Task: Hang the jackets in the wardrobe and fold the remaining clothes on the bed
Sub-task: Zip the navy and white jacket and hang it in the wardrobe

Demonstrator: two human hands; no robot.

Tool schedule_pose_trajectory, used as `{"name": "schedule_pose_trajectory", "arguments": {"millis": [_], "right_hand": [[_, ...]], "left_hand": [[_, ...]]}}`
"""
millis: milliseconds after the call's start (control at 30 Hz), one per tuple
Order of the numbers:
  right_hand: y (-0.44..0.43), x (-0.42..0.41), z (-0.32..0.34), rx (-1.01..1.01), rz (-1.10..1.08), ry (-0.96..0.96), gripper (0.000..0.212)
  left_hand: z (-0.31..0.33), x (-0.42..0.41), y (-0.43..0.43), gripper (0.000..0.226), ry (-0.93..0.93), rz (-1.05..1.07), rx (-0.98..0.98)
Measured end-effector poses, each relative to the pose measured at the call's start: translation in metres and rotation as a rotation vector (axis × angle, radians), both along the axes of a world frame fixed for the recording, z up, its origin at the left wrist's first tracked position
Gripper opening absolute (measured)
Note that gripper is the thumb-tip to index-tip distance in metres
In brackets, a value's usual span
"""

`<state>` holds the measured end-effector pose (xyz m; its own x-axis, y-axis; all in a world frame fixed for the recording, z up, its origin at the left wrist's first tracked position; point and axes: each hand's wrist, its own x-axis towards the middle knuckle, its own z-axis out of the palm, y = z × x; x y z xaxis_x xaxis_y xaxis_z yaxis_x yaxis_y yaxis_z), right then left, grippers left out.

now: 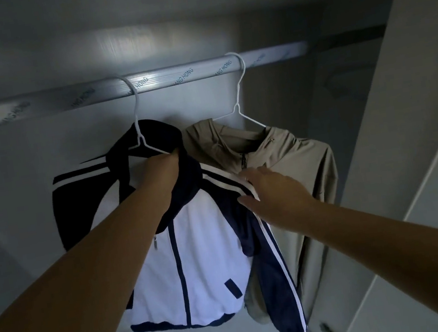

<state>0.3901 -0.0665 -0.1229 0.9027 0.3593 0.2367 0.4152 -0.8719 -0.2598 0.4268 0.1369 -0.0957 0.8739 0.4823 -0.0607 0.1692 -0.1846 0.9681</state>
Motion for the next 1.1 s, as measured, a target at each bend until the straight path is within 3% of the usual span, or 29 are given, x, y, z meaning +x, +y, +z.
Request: {"name": "schedule_pose_trajectory", "arguments": {"millis": [100, 233, 300, 367, 533, 600, 700, 767, 900, 1100], "right_hand": [[0.012, 0.012, -0.001, -0.046, -0.036, -0.049, 0.011], [0.023, 0.02, 0.002, 0.011, -0.035, 0.005, 0.008], [0.043, 0.019, 0.009, 0.147, 0.056, 0.059, 0.031], [0.066, 0.021, 0.017, 0.217, 0.139, 0.069, 0.039], [0.09, 0.031, 0.019, 0.257, 0.273, -0.005, 0.034], [0.088, 0.034, 0.02, 0.293, 0.278, -0.007, 0.038], [0.083, 0.044, 0.021, 0.303, 0.258, -0.022, 0.039], [0.079, 0.051, 0.021, 0.305, 0.279, 0.0, 0.039], [0.075, 0.059, 0.022, 0.336, 0.362, 0.024, 0.038], [0.071, 0.062, 0.024, 0.335, 0.399, 0.06, 0.042]], "left_hand": [[-0.004, -0.012, 0.0, 0.05, -0.099, -0.013, -0.015], [-0.015, -0.026, 0.007, 0.034, -0.158, -0.165, 0.044], [-0.015, -0.035, 0.014, 0.034, -0.199, -0.163, 0.138], [-0.016, -0.045, 0.03, 0.032, -0.284, -0.061, 0.201], [-0.021, -0.066, 0.11, 0.032, -0.529, 0.389, 0.227], [-0.028, -0.059, 0.143, 0.028, -0.448, 0.567, 0.199], [-0.054, -0.048, 0.169, 0.017, -0.123, 0.55, 0.261], [-0.069, -0.042, 0.174, 0.044, 0.024, 0.497, 0.301], [-0.069, -0.033, 0.182, 0.043, 0.007, 0.493, 0.493], [-0.053, -0.031, 0.198, 0.026, 0.203, 0.537, 0.632]]}}
